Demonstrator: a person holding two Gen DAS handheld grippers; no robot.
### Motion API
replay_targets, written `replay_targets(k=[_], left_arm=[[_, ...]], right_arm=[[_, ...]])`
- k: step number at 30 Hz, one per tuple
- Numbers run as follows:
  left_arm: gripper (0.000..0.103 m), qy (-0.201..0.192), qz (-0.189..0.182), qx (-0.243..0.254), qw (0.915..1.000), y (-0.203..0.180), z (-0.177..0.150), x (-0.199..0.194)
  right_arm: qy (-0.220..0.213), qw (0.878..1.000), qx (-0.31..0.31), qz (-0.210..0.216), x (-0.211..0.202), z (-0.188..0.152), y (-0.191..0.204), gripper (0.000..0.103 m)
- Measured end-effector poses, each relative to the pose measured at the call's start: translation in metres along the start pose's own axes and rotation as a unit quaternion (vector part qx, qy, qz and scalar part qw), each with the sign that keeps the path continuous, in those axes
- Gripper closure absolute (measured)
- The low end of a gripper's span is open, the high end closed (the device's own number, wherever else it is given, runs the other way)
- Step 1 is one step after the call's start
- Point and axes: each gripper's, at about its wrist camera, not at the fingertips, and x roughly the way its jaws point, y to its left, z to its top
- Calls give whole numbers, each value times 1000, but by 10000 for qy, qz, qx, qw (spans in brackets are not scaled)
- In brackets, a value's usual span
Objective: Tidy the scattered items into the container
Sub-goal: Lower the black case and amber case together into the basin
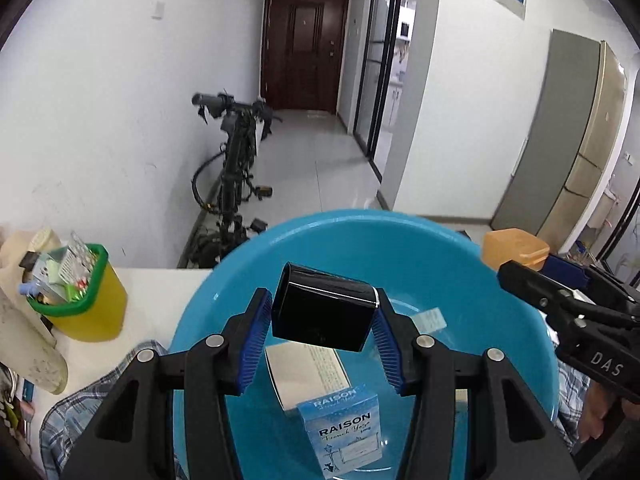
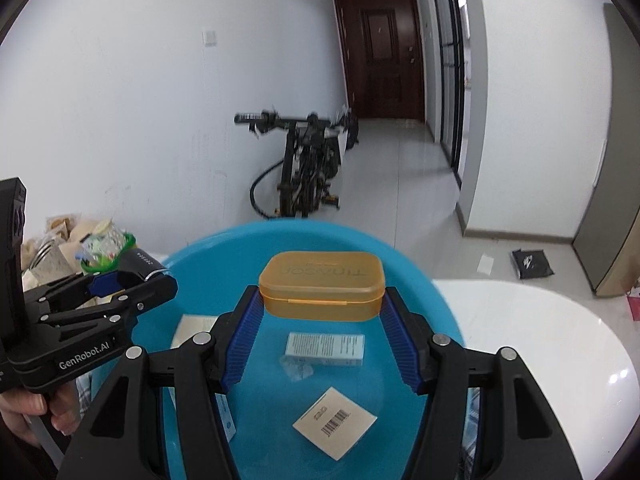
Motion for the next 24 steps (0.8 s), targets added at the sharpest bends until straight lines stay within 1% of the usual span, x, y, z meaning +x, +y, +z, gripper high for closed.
replay_targets(k=[4, 9, 15, 19, 24], left_arm=[[51, 203, -10, 40, 9998, 0, -3, 10], [51, 401, 6, 77, 9992, 1, -5, 21], [51, 659, 26, 137, 9977, 1, -9, 37], [51, 852, -23, 103, 9963, 1, -12, 45], [51, 1029, 45, 186, 9945, -2, -16, 52]], right_arm=[[210, 9998, -42, -15, 12, -4, -1, 44], [367, 9993, -67, -19, 18, -6, -4, 44], [467, 9989, -90, -17, 22, -7, -7, 44], [494, 9987, -112, -13, 23, -6, -6, 44], [514, 9986, -136, -2, 24, -8, -6, 44]])
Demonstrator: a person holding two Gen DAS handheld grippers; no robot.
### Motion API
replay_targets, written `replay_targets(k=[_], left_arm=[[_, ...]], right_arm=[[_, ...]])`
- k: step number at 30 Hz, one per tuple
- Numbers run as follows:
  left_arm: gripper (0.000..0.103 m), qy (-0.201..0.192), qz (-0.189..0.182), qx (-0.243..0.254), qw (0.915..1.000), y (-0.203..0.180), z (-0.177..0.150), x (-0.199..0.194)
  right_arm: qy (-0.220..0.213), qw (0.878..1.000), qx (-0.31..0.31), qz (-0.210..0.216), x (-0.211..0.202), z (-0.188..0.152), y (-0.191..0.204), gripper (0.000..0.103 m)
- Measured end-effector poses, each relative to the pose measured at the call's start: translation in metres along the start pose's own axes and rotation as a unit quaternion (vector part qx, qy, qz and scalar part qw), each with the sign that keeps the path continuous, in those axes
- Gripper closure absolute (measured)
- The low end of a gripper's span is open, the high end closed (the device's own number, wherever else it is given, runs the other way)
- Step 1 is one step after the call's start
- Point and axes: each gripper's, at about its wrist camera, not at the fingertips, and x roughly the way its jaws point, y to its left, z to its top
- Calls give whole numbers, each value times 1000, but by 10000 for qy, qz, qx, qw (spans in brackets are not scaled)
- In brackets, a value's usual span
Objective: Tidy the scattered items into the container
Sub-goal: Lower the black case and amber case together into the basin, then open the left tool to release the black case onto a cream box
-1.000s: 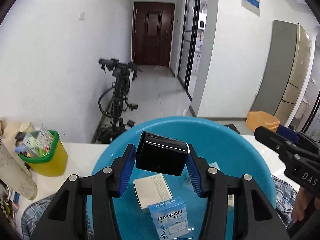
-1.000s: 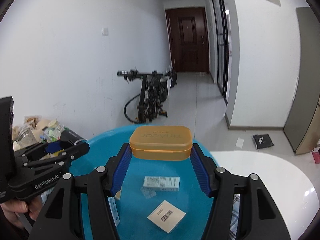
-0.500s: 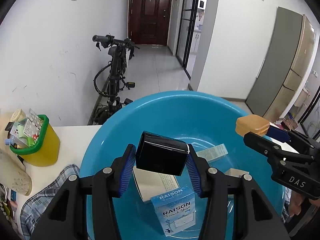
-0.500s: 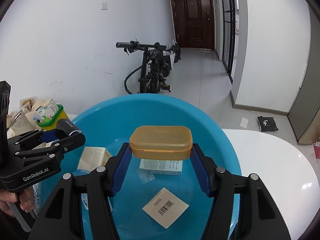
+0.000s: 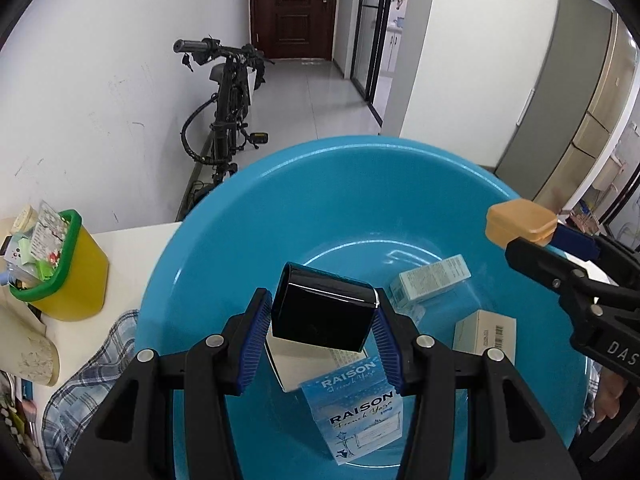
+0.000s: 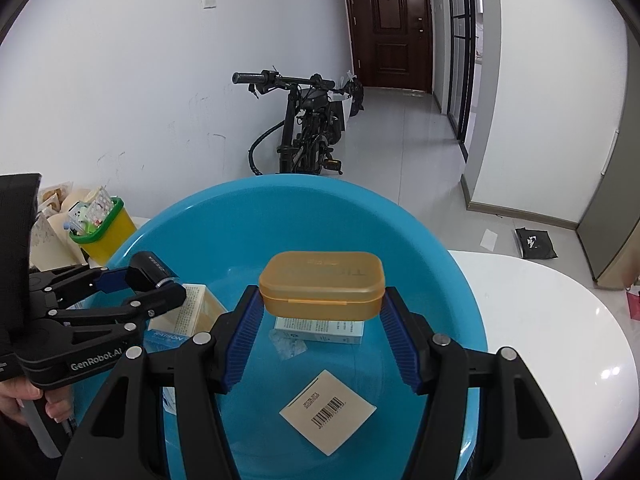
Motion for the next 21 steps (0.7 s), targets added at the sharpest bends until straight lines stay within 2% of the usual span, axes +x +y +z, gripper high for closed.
replay_targets(k=[6, 9, 15, 20, 21], left_arm=[[51, 484, 65, -31, 9988, 1, -3, 17], [51, 579, 49, -39, 9983, 2, -5, 23], [51, 556, 18, -31, 9984, 1, -6, 22], [50, 361, 60, -20, 9993, 2, -2, 12], [42, 324, 70, -22, 9994, 2, -2, 10]], right_arm=[[-4, 10000, -2, 0, 0, 0, 0, 44], [-6, 10000, -1, -1, 0, 0, 1, 44], [17, 10000, -2, -8, 0, 0, 1, 44], [69, 10000, -32, -9, 2, 0, 1, 44], [82, 10000, -40, -8, 3, 0, 1, 44]])
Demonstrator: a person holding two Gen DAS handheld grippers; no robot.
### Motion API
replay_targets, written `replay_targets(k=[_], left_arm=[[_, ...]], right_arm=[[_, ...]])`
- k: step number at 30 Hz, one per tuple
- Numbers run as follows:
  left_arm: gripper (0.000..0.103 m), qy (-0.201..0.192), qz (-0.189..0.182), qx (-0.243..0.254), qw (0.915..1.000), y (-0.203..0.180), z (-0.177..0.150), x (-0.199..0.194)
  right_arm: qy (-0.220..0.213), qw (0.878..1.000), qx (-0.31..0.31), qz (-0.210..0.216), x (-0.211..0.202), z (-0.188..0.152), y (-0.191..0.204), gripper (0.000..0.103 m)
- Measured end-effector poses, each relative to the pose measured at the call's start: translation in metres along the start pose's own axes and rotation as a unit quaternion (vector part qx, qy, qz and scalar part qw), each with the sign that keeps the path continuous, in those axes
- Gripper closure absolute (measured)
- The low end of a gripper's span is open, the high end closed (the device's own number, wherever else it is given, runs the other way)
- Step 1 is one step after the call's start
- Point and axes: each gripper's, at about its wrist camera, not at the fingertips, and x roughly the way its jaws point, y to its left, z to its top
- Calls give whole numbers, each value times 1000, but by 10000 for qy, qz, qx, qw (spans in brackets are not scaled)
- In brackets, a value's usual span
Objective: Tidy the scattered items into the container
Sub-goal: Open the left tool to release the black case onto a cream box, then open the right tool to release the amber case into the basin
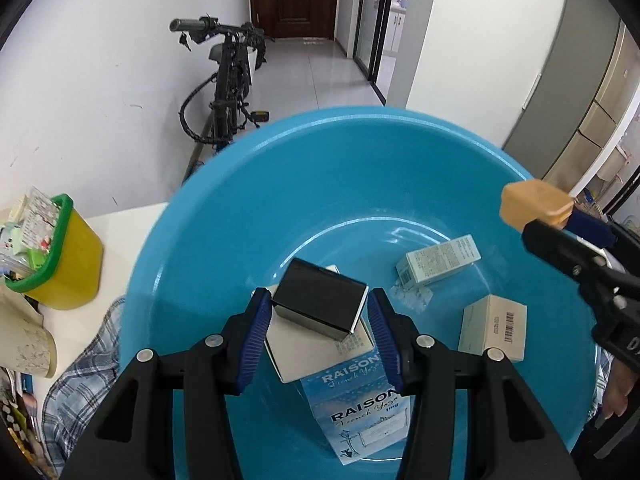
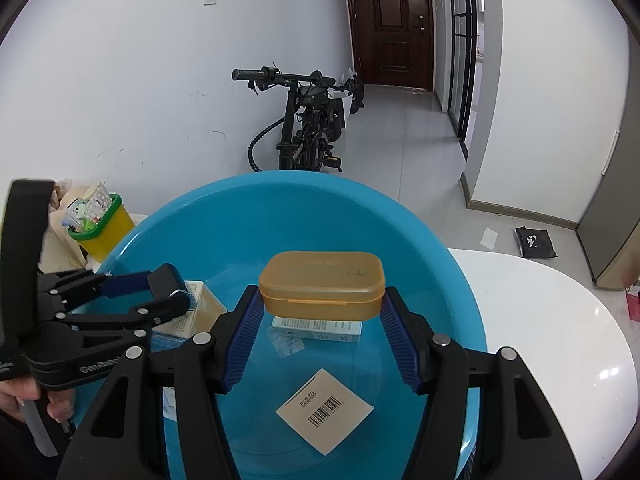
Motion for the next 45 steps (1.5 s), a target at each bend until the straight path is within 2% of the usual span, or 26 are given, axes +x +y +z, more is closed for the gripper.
replay_targets(k=[2, 3, 7, 11, 14, 19, 22, 24, 33, 36, 38, 40, 43, 45], left_arm=[[24, -158, -44, 22, 9999, 2, 1, -7], [21, -278, -76, 38, 9996, 2, 1, -11], [21, -622, 108, 191, 9978, 0, 1, -23], [17, -890, 441, 366, 9944, -1, 1, -30], [17, -1010, 460, 357, 9932, -1, 2, -34], [17, -794, 489, 438, 9947, -5, 2, -27], [17, -396, 332, 412, 9978, -7, 3, -16], [17, -287, 269, 401, 9984, -6, 3, -13], [17, -479, 678, 507, 9953, -8, -1, -12], [17, -549, 700, 523, 9947, -10, 0, -13], [17, -623, 701, 534, 9942, -11, 0, -15], [17, -690, 721, 523, 9936, -11, 0, -18], [17, -913, 741, 459, 9920, -11, 1, -25], [17, -1209, 697, 372, 9895, -10, 1, -35]], right_arm=[[29, 10000, -16, -1, 2, 0, 0, 44], [41, 10000, -22, -1, 2, 0, 0, 44], [94, 9999, -62, -2, 4, -2, -1, 44], [125, 9998, -126, 8, 5, -3, 2, 44], [146, 9997, -181, 22, 6, -5, 4, 44], [293, 9993, -237, 7, 15, -7, 6, 44], [424, 9986, -307, -11, 20, -9, 9, 44], [494, 9982, -336, -3, 23, -11, 9, 44], [631, 9972, -406, 29, 30, -15, 12, 44], [645, 9971, -398, 20, 31, -15, 11, 43], [624, 9974, -372, -5, 30, -14, 10, 41], [530, 9981, -318, -30, 27, -13, 9, 27], [215, 9994, -222, -152, 15, -10, 7, 20], [-83, 9994, -162, -281, 3, -7, 6, 12]])
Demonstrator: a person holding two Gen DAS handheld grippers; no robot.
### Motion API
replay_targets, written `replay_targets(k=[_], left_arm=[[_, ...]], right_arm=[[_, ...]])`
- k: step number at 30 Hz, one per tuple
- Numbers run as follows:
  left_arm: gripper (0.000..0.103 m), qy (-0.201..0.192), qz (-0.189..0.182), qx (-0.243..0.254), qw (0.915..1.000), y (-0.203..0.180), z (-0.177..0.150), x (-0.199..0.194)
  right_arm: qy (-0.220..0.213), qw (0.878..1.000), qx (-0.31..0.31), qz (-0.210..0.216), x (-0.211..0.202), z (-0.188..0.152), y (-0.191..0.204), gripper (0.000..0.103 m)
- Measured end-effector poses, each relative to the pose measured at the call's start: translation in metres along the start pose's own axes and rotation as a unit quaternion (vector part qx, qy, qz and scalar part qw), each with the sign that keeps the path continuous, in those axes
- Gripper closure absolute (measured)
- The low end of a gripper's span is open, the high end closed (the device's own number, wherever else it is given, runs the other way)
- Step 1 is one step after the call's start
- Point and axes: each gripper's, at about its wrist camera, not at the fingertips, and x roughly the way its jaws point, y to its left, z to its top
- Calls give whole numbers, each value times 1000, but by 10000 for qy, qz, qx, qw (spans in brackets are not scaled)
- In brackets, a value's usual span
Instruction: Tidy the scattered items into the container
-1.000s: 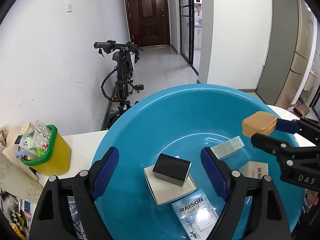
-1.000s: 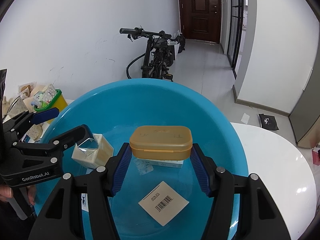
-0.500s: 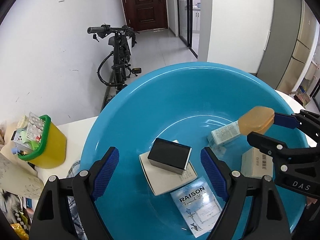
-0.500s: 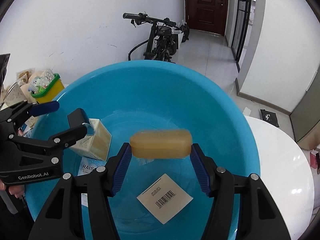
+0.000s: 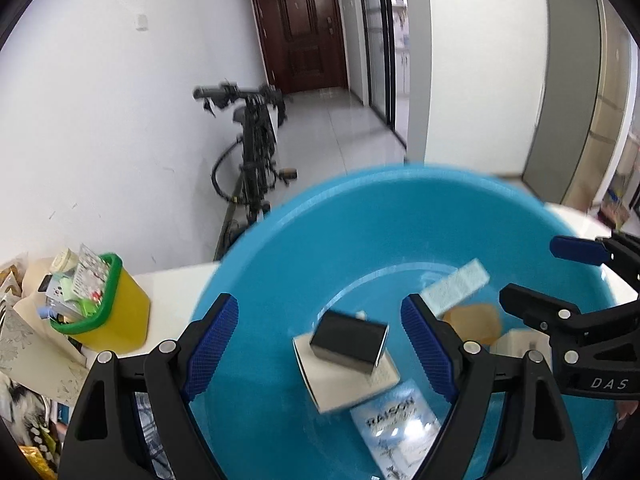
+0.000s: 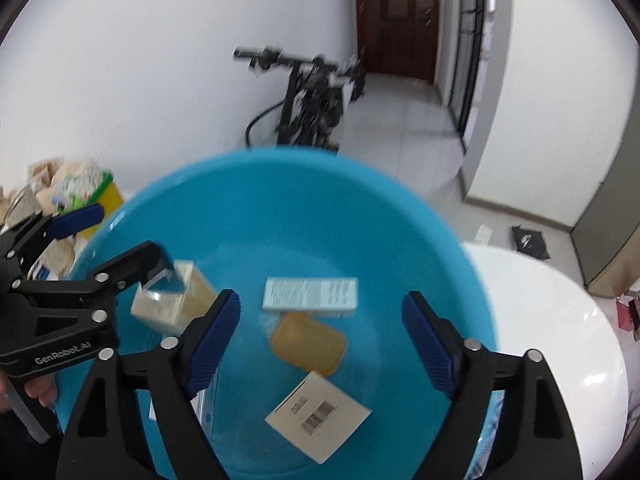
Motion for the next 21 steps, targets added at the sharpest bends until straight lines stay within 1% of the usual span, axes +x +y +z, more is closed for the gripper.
replay_targets(k=[2, 4, 5, 6, 7, 8, 10, 11, 12, 14, 15, 16, 17, 18, 19, 21], left_arm=[[17, -428, -103, -179, 9989, 5, 2, -14], [17, -713, -264, -307, 9966, 9, 4, -26], [17, -862, -498, -334, 9945, 13, 5, -33], [17, -928, -699, -345, 9926, 15, 5, -37], [17, -944, -799, -385, 9916, 17, 6, -41], [17, -980, -694, -472, 9916, 18, 7, -46], [17, -1147, -328, -571, 9912, 18, 8, -58], [17, -1239, -194, -549, 9906, 17, 8, -64], [17, -1310, -139, -509, 9900, 17, 9, -70], [17, -1481, -83, -489, 9877, 15, 9, -80], [17, -1511, -86, -588, 9867, 18, 8, -84], [17, -1533, -146, -732, 9854, 23, 8, -88], [17, -1564, -267, -867, 9835, 27, 8, -91], [17, -1629, -378, -974, 9811, 32, 8, -95], [17, -1710, -407, -1008, 9793, 35, 7, -99], [17, -1897, -338, -979, 9764, 35, 4, -107]], right_arm=[[-400, 9991, 66, -109, -14, 2, -3, 10], [-865, 9959, 126, -214, -28, 4, -5, 4], [-1076, 9937, 142, -287, -35, 5, -6, 0], [-1256, 9912, 144, -385, -40, 6, -6, 0], [-1403, 9889, 158, -461, -45, 7, -7, 0], [-1555, 9864, 200, -501, -51, 8, -8, 0], [-1751, 9830, 278, -468, -58, 11, -13, 0], [-1811, 9820, 287, -456, -62, 12, -12, 0], [-1883, 9806, 271, -468, -65, 14, -12, 0], [-1997, 9782, 179, -546, -71, 15, -10, 0], [-2035, 9773, 110, -574, -73, 16, -9, 0], [-2075, 9766, 42, -570, -77, 13, -8, 0], [-2123, 9759, -59, -510, -80, 14, -7, 0], [-2175, 9745, -100, -539, -83, 13, -6, 0], [-2224, 9731, -140, -593, -86, 13, -5, 0], [-2292, 9704, -197, -741, -91, 12, -4, 0]])
